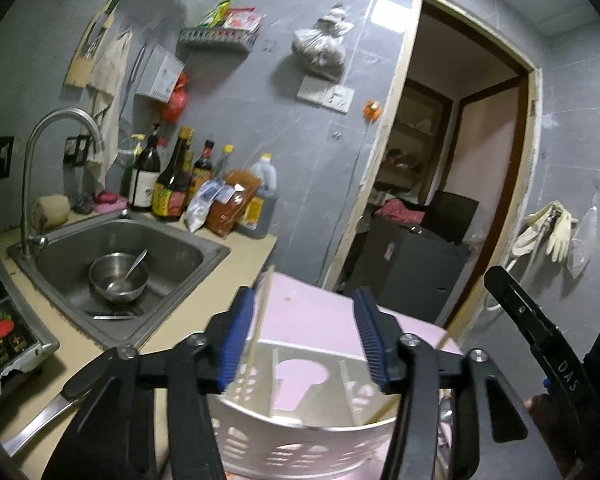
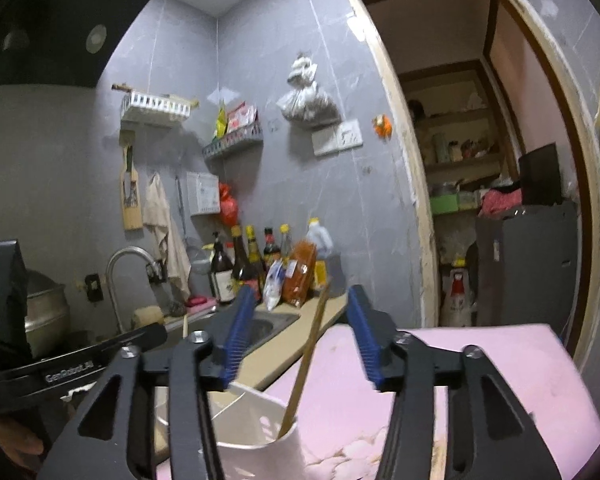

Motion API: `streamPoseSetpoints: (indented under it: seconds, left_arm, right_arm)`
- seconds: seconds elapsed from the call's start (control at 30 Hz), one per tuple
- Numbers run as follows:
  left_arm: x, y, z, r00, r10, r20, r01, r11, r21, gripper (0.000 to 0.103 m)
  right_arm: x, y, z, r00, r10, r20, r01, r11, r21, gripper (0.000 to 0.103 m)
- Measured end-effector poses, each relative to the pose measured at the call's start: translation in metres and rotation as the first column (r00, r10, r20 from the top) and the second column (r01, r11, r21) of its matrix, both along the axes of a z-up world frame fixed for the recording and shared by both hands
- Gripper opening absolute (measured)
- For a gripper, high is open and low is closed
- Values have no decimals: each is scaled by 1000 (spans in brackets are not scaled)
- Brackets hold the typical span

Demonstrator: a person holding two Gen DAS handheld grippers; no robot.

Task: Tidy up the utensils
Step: 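Lower the chopstick into the white holder and open the left tool while the right tool releases its chopstick, then move the left tool back to the utensil pile while the right tool returns too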

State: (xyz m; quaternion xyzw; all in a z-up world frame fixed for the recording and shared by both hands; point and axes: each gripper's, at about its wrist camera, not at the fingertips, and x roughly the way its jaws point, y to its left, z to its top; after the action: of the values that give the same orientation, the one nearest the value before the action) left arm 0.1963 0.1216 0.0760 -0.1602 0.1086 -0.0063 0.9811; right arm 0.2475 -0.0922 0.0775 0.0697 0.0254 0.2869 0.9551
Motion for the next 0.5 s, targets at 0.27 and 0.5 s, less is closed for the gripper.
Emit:
streamPoseSetpoints:
  seconds: [0.27, 0.5]
  left_arm:
    - [-9, -30, 19, 996, -50, 76, 49, 999, 20, 89]
    - [-14, -63, 23, 989, -112, 101, 107, 993, 49, 97]
  right_arm:
    - [-17, -49, 24, 991, -112, 73, 112, 994, 7, 97]
    - [-36, -92, 30, 972, -199, 123, 203, 979, -19, 103]
